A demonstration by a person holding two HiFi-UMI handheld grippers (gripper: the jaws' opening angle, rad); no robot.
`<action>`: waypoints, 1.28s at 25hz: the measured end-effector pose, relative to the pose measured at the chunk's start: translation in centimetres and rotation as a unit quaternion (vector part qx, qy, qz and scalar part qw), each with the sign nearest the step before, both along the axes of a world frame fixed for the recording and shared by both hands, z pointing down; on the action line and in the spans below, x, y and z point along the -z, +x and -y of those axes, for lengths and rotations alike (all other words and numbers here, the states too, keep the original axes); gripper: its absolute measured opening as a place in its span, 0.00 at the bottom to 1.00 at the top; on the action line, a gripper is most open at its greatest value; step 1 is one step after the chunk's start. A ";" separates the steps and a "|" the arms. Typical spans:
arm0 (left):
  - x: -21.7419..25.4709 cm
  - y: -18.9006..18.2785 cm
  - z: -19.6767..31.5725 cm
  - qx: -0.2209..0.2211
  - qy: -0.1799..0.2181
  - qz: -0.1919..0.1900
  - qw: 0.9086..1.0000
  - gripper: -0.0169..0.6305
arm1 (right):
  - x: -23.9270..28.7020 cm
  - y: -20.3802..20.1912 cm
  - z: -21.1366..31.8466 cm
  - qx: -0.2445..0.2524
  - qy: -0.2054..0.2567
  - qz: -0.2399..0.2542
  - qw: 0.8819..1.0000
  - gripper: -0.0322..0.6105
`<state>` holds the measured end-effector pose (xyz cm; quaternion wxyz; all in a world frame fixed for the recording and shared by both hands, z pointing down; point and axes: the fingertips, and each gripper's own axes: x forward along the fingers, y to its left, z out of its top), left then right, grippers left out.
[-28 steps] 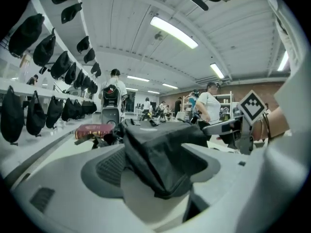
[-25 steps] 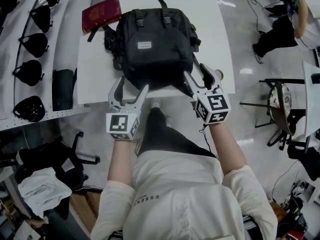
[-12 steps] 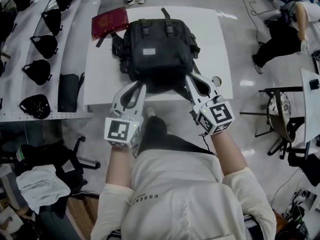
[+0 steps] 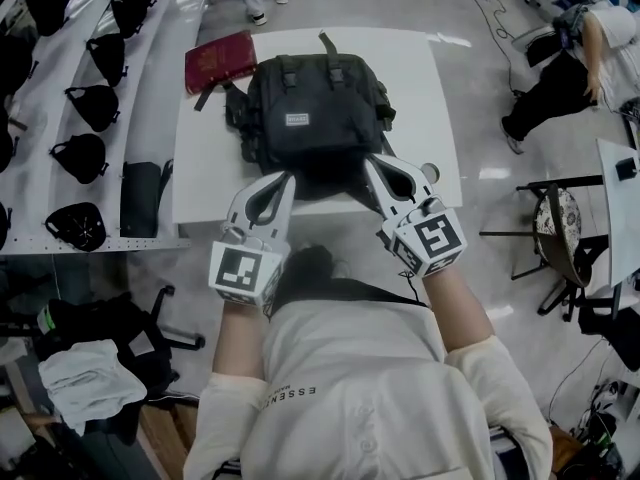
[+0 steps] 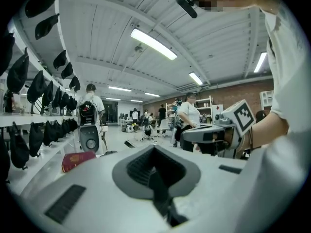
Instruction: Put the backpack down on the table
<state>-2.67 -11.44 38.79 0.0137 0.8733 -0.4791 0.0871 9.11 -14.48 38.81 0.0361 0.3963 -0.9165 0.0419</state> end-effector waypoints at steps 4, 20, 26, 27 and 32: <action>0.8 -0.1 0.7 0.005 0.004 -0.009 1.000 0.03 | 0.7 -0.1 0.7 0.001 0.004 0.005 1.000 0.07; 1.7 0.1 2.3 -0.003 -0.001 -0.015 1.000 0.03 | 1.8 -0.7 1.7 -0.003 0.020 0.009 1.000 0.07; 2.1 0.0 2.6 -0.002 0.003 -0.013 1.000 0.03 | 2.2 -1.2 1.6 0.005 0.034 -0.006 0.999 0.07; 2.1 0.0 2.7 -0.002 0.004 -0.012 1.000 0.03 | 2.2 -1.2 1.6 0.005 0.036 -0.007 0.999 0.07; 2.3 0.0 3.0 -0.015 0.023 -0.003 1.000 0.03 | 2.6 -1.1 1.7 0.002 0.044 -0.007 0.999 0.07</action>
